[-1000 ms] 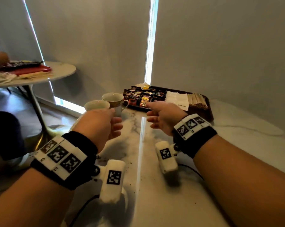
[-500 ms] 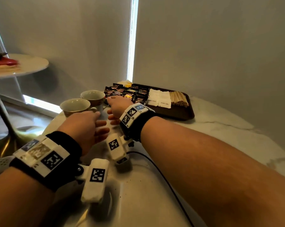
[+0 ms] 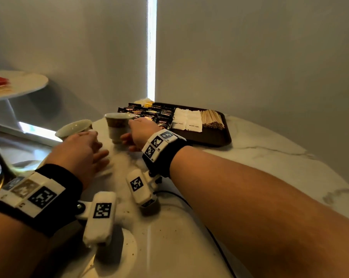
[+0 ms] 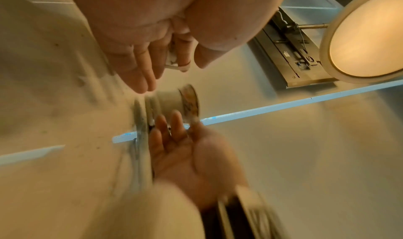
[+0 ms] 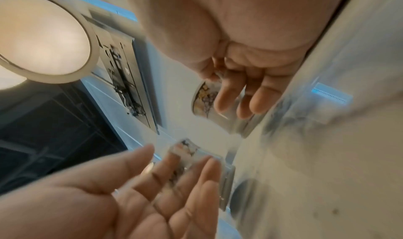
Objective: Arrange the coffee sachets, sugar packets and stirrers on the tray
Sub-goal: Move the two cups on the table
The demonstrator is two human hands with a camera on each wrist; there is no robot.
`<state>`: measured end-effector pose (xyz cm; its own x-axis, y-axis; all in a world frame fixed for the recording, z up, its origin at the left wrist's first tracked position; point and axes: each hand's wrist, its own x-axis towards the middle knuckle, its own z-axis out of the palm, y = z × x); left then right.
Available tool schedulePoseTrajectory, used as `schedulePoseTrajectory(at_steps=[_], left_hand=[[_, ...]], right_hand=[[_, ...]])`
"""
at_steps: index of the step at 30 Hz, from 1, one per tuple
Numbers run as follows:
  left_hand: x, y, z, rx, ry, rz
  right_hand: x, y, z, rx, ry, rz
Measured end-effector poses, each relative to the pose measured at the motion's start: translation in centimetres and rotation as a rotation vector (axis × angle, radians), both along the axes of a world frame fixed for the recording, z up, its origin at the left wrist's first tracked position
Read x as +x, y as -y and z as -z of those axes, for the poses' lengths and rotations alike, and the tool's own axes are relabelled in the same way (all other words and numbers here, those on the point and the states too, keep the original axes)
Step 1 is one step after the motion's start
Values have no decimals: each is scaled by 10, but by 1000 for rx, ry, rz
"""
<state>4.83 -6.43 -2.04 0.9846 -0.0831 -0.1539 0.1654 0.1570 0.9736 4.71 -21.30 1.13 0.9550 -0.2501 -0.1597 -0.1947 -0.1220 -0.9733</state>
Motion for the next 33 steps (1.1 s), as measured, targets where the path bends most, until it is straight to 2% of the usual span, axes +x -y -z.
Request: schedulePoseTrajectory(at_steps=[4, 8, 12, 17, 20, 25, 33], left_hand=[[5, 11, -23, -49, -24, -19], [2, 44, -49, -63, 103, 72], [-19, 108, -76, -68, 214, 240], [-48, 200, -73, -98, 160, 395], [-64, 246, -59, -71, 134, 497], [-77, 301, -29, 14, 114, 534], [-86, 342, -11, 152, 61, 551]], right_hand=[[-42, 58, -12, 172, 121, 154], [-97, 139, -17, 273, 230, 368], [-148, 217, -10, 225, 240, 593], [-184, 278, 19, 279, 249, 798], [-194, 296, 31, 369, 268, 843], [-191, 309, 42, 425, 229, 838], [-186, 324, 43, 295, 158, 767]])
